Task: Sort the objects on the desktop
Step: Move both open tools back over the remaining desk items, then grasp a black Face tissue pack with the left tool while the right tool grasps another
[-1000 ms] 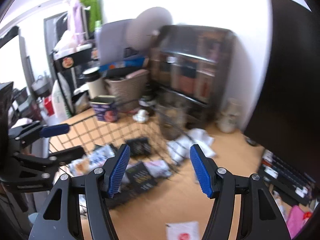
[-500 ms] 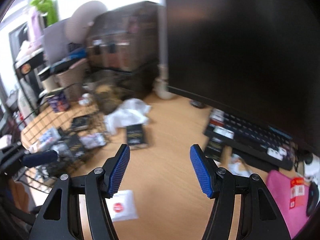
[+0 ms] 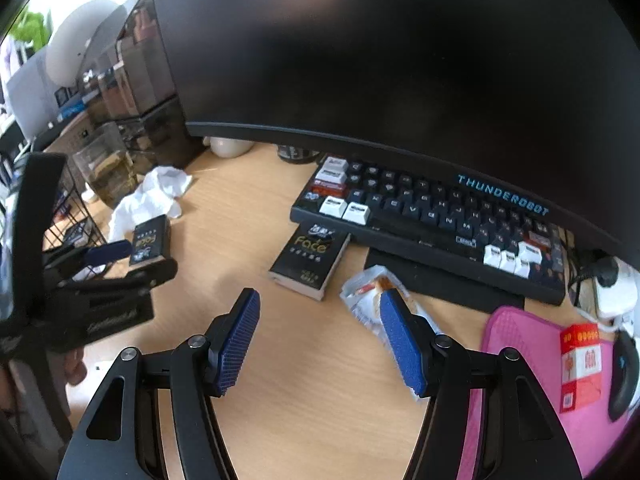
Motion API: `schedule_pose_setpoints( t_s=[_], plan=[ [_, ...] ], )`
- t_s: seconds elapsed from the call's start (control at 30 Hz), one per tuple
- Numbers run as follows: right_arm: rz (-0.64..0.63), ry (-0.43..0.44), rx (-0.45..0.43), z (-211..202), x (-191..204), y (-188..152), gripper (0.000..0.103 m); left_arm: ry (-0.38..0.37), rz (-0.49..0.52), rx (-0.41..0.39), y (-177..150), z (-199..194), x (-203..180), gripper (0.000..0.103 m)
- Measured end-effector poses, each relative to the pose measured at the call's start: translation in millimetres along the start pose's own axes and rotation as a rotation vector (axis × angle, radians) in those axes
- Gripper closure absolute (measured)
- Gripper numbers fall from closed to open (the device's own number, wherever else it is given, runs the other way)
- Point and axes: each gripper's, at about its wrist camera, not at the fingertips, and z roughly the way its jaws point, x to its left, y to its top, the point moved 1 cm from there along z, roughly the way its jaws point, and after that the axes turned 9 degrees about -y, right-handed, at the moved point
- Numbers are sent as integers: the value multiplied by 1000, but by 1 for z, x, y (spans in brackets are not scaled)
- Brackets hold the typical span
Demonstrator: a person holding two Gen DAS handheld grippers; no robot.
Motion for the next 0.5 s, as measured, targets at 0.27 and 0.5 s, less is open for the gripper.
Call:
schedule_pose_setpoints(
  t_s=[0.27,0.5],
  plan=[
    [-20,27,41,35,19,12,41,30,2,2,13,16,8,33],
    [33,13,57,67,28,25,41,33,80,-2,13,17,6,48]
  ],
)
